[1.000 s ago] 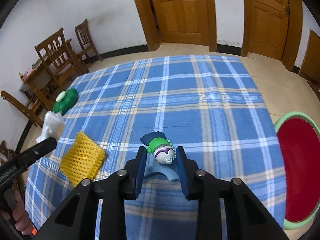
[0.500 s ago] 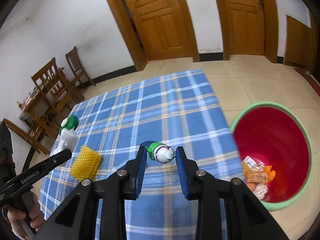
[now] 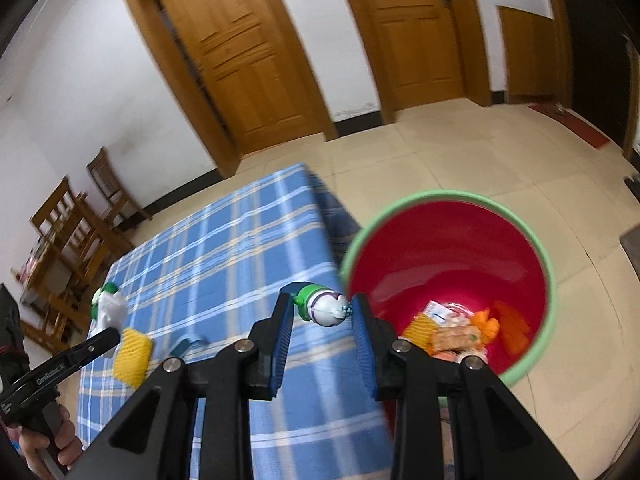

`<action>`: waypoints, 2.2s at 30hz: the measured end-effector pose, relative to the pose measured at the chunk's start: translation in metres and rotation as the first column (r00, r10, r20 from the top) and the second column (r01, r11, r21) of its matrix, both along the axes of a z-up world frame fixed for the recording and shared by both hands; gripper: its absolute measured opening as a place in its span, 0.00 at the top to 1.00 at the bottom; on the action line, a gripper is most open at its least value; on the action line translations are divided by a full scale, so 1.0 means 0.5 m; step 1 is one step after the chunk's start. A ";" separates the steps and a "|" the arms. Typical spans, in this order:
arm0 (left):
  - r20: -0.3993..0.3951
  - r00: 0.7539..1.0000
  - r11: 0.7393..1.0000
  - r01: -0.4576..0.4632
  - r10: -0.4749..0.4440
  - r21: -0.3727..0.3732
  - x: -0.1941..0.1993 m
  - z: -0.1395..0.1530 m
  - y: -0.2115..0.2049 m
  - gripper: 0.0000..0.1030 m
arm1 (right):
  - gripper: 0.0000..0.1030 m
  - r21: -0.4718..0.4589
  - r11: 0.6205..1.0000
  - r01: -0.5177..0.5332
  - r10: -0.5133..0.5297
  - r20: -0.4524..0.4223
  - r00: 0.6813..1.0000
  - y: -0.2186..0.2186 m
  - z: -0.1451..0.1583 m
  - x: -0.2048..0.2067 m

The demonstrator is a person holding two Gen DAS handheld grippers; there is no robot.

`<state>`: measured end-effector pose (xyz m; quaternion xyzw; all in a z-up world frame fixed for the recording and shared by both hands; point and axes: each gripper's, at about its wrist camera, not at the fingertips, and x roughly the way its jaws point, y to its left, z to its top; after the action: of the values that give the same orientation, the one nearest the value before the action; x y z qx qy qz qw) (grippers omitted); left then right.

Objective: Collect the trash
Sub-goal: 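Open the right tool over the bucket to drop the toy, then lower the plastic bag over the bucket and open the left tool, then move both open tools back over the table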

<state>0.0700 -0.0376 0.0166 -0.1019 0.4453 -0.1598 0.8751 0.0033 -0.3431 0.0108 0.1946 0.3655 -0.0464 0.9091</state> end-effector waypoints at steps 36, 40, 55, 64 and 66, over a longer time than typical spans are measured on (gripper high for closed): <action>-0.056 0.908 0.897 0.419 -0.415 0.137 0.031 -0.018 -0.408 0.58 | 0.62 0.115 0.962 0.249 -0.250 -0.004 0.968 -0.212 -0.063 -0.106; -0.060 0.901 0.887 0.433 -0.429 0.163 0.034 -0.027 -0.438 0.58 | 0.62 0.120 0.958 0.261 -0.263 0.001 0.965 -0.222 -0.062 -0.116; -0.066 0.899 0.880 0.438 -0.433 0.185 0.056 -0.046 -0.511 0.44 | 0.51 0.151 0.947 0.282 -0.286 0.003 0.958 -0.240 -0.066 -0.126; -0.051 0.908 0.892 0.418 -0.415 0.172 0.048 -0.027 -0.478 0.43 | 0.36 0.153 0.950 0.272 -0.276 0.001 0.961 -0.229 -0.060 -0.127; -0.052 0.913 0.897 0.406 -0.404 0.174 0.044 -0.022 -0.467 0.43 | 0.34 0.151 0.952 0.266 -0.270 0.001 0.963 -0.225 -0.057 -0.127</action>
<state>0.0922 -0.2709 0.0057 0.0720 0.4758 -0.2964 0.8250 -0.0603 -0.4553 -0.0179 0.3102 0.3282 -0.1396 0.8812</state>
